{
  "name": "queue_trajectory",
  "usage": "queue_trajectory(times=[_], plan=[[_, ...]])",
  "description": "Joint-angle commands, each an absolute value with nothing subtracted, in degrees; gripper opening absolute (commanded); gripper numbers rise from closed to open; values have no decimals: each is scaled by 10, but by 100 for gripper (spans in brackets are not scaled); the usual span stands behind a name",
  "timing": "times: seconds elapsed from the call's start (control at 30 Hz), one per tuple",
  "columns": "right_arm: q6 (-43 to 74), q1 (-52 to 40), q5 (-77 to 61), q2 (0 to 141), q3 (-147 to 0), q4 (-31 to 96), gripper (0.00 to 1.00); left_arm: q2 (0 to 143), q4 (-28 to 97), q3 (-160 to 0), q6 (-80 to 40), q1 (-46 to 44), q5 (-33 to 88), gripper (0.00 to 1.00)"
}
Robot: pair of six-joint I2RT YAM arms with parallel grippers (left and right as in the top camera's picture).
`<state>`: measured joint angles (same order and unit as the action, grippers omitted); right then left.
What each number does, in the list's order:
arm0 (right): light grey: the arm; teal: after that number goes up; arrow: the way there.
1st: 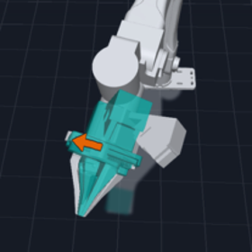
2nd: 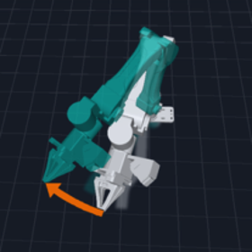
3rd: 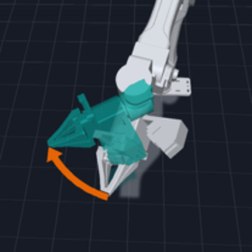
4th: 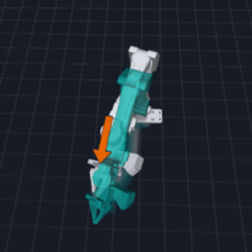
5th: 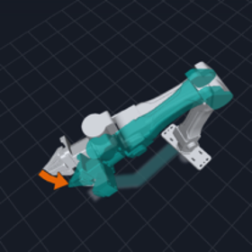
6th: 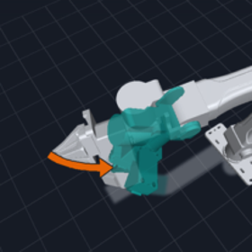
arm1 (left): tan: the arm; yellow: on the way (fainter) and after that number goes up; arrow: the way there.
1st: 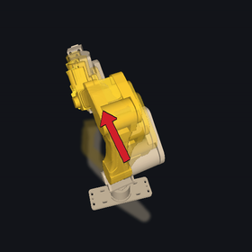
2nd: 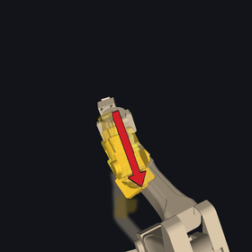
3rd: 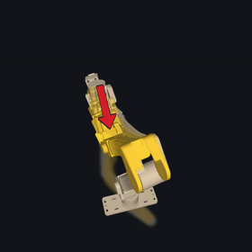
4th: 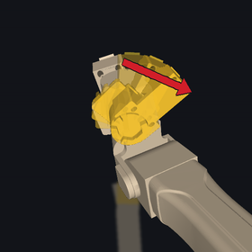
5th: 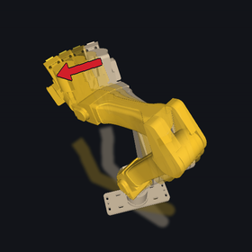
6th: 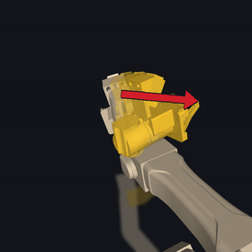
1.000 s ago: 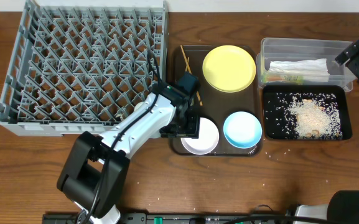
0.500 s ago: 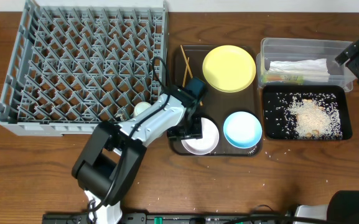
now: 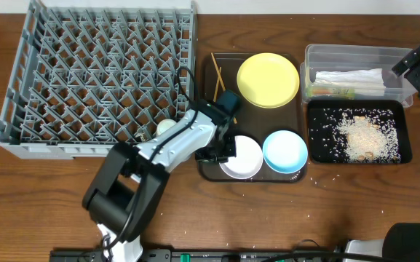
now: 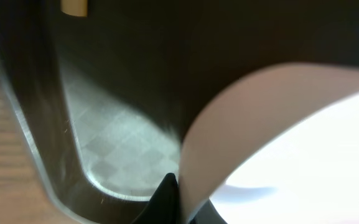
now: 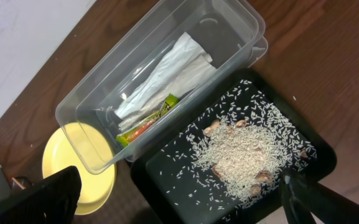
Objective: Sort waste into correct bins and load items into the dishwasher
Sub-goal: 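Lift the white plate with the left gripper and carry it to the rack, then set the white plate upright in the rack and open the left gripper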
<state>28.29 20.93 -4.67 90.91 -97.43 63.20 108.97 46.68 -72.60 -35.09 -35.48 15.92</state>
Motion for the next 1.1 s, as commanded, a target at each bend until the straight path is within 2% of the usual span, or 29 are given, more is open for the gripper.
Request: queue_trajectory(times=[0.0,0.13,0.27,0.4,0.6,0.83,1.07], plan=[[291,210,-47,911,-975,633,99,1015,472,-748,-314,-338,165,8],[291,210,-47,911,-975,633,99,934,472,-748,-283,-312,102,7],[291,210,-47,911,-975,633,99,867,462,-748,-280,-296,-153,7],[291,210,-47,911,-975,632,99,857,430,-748,-255,-281,-302,7],[291,210,-47,911,-975,633,99,858,388,-747,-229,-234,-451,7],[291,210,-47,911,-975,633,99,862,358,-734,-258,-213,-621,7],[291,210,-47,911,-975,632,99,907,323,-733,-253,-217,-701,8]])
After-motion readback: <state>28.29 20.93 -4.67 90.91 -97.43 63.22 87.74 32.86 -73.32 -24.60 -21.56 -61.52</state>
